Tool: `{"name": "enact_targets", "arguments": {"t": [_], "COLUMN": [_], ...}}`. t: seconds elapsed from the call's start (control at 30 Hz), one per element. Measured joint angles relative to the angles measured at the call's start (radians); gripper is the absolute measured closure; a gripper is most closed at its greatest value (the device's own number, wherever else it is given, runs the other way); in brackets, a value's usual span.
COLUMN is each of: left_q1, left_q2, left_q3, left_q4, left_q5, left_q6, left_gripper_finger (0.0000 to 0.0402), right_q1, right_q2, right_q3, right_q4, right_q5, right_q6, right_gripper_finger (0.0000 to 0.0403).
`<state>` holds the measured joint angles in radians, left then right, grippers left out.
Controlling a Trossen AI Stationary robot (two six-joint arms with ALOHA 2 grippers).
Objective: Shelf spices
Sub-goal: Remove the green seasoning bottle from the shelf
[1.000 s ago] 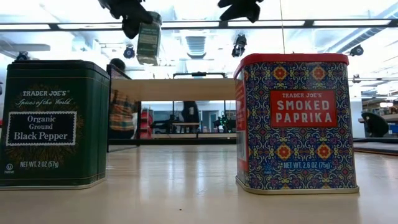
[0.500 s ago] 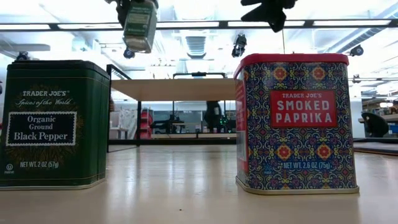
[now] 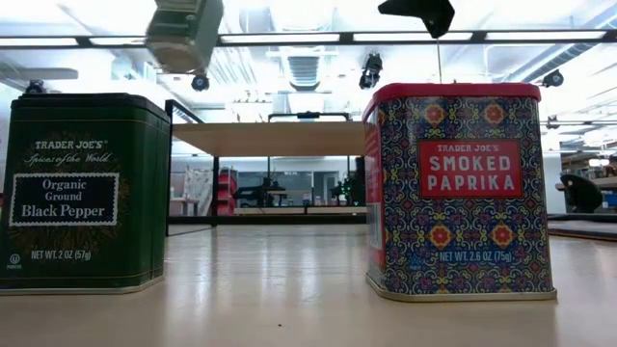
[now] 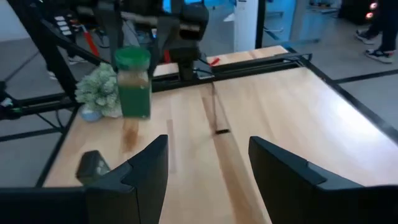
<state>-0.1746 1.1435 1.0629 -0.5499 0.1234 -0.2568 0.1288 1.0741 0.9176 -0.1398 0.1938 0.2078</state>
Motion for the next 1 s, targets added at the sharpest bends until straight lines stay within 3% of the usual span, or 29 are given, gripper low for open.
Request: {"name": "enact_targets", "arguments": {"t": [0.33,0.53,0.87,1.0], "left_q1": [-0.194,-0.248,-0.262,-0.265], "left_q2": [0.0,0.0,0.0,0.0], "left_q3": [-0.156,-0.276,-0.453,-0.487], "left_q4": [0.213,0.381,0.597,0.638], "left_q5": [-0.213,-0.292,-0.301,-0.307], "left_q6": [-0.128,-0.173,-0.246,-0.261], "left_gripper_finger": [0.0219,0.0219,0.0218,0.022], "right_q1": [0.115,0.159,0.18,0.191], "right_q2": [0.005,0.024,0.086,0.106], "right_q3": [0.0,0.0,0.0,-0.001], "right_q4": [0.003,0.018,0.026,0.021], "right_q5": [0.149,0.174,0.177,0.23], "right_q6": [0.01,0.027,0.074,0.108], "right_gripper_finger": [0.0204,0.0204,0.0204,0.0204]}}
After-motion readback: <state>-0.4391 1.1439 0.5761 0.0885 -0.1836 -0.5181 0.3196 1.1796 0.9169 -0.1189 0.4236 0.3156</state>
